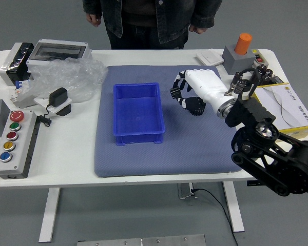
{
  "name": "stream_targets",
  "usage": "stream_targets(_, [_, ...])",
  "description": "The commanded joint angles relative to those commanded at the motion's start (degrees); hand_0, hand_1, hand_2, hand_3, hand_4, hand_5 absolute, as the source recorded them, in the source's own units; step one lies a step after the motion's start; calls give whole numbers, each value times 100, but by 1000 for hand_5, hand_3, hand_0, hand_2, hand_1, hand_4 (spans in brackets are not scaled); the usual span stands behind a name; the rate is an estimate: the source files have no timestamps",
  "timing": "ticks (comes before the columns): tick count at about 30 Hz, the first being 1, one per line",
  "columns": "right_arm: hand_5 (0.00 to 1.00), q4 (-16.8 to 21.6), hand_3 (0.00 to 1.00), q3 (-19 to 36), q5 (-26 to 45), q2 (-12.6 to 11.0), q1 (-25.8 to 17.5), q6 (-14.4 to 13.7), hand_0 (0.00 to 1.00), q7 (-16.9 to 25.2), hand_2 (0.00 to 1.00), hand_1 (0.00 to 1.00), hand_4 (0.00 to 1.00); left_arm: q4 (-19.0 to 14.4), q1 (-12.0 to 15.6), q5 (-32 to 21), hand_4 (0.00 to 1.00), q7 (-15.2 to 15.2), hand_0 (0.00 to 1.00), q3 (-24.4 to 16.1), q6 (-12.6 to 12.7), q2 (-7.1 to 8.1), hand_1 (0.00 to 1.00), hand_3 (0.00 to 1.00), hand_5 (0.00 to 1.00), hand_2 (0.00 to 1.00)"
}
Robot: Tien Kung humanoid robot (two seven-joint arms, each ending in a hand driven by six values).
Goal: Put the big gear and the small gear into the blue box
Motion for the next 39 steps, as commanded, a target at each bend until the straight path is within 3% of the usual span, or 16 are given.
stream_targets(15, [30,-372,465,-338,10,949,146,-83,534,68,470,461,601,0,-16,42,435,15,726,-1,-26,-19,674,693,14,693])
stream_targets(16, [138,-401,550,-348,24,986,142,-70,658,63,565,516,584,0,-16,45,434,15,726,0,-27,-19,674,692,12,693])
stream_targets(20, [138,-512,550,-346,112,1109,139,65,658,-5,565,516,584,0,-12,58,434,16,726,2,-31,-16,674,692,12,693])
stream_targets(21, [138,-534,550,-336,140,1128,139,113,658,-28,565,516,584,0,-11,62,434,17,726,1,-33,-16,674,692,12,693])
stream_targets(22, [260,-549,794,-328,159,1138,139,150,632,-50,735,580,772,0,-11,65,434,17,726,1,-34,-17,674,693,11,693])
stream_targets(27, [260,-599,794,-292,242,1135,146,322,632,-149,735,580,772,0,-11,79,434,23,726,-5,-38,-23,674,693,11,693])
stream_targets(28, [275,-602,831,-287,252,1130,149,347,652,-165,769,611,788,0,-9,81,432,25,726,-5,-39,-24,674,690,11,693])
stream_targets(39, [282,-632,839,-253,332,976,176,437,659,-209,774,616,796,0,-6,82,433,23,726,0,-38,-24,674,691,11,693])
